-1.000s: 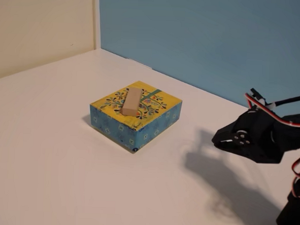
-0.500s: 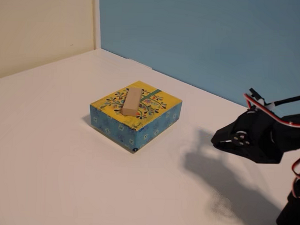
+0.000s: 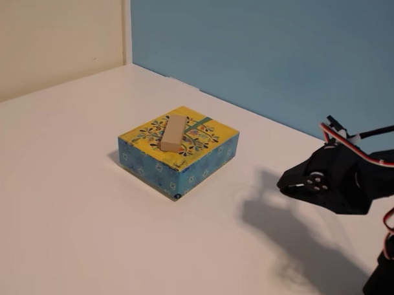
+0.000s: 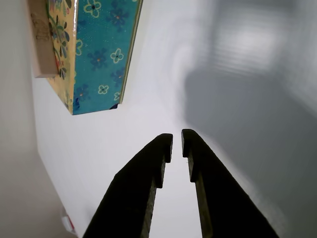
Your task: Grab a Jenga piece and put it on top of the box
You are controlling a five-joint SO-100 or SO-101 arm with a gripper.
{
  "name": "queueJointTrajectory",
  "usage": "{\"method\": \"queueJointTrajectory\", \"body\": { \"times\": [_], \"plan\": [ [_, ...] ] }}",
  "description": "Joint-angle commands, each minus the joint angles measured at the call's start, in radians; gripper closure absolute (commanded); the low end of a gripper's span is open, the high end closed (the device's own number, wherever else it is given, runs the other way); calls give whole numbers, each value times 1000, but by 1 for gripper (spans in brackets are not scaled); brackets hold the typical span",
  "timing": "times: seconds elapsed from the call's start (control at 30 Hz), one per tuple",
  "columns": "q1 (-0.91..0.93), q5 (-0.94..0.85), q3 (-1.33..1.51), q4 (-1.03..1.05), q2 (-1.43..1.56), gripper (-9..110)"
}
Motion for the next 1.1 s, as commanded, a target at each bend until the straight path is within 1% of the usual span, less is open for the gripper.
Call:
{"method": "queueJointTrajectory", "body": {
  "times": [0.0, 1.07],
  "plan": [
    [0, -9, -6, 3, 6, 101],
    [-5, -21, -6, 6, 6, 101]
  ]
}}
